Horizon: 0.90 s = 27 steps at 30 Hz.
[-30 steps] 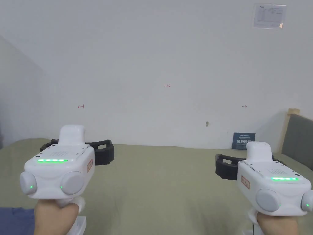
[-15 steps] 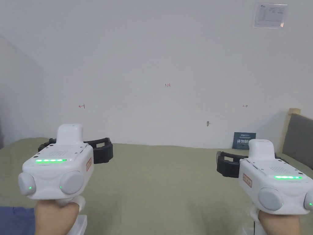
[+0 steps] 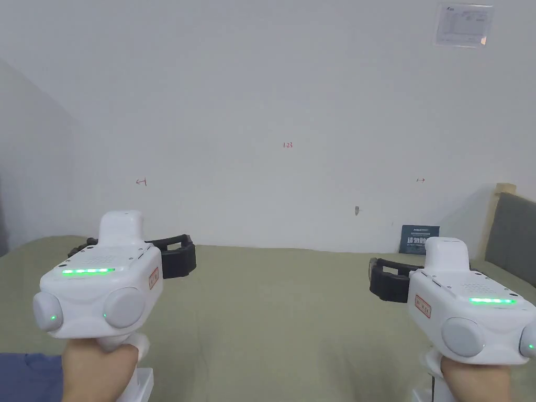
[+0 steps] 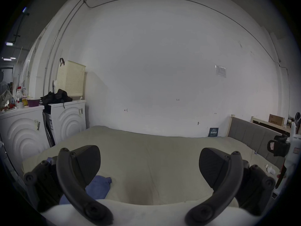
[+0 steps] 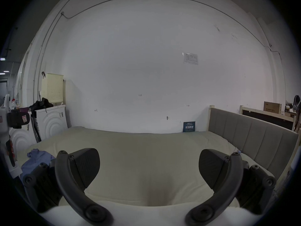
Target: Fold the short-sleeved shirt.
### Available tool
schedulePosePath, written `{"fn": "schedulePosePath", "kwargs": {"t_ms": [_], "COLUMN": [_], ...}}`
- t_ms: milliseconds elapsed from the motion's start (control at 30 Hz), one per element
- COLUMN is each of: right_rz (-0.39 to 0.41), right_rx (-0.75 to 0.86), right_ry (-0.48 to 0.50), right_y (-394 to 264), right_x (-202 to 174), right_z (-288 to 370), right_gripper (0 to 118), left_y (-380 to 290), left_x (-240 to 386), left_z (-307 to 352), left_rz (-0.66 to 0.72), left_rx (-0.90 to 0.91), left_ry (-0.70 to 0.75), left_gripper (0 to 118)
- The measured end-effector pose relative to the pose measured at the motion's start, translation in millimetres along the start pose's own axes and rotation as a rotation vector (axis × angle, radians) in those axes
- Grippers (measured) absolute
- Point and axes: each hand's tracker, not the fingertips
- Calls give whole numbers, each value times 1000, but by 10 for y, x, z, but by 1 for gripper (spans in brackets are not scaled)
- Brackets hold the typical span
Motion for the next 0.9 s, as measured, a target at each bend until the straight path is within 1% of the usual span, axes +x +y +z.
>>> {"fn": "schedulePosePath", "kwargs": {"t_ms": [67, 133, 700, 900], "right_rz": [53, 65, 15, 26], "right_rx": [-4, -9, 4, 9], "right_ry": [-12, -12, -12, -19], "right_y": [-5, -34, -9, 15], "right_x": [-18, -30, -24, -20], "right_z": [-12, -35, 34, 33], "right_gripper": [118, 118, 118, 118], "left_y": [3, -7, 7, 7], "left_x": [10, 4, -14, -23], "left_z": [16, 25, 47, 26], "left_rz": [-4, -9, -31, -32], "left_rx": [-8, 0, 14, 9], "left_ry": [-8, -21, -2, -1], "left_gripper": [118, 118, 118, 118]}}
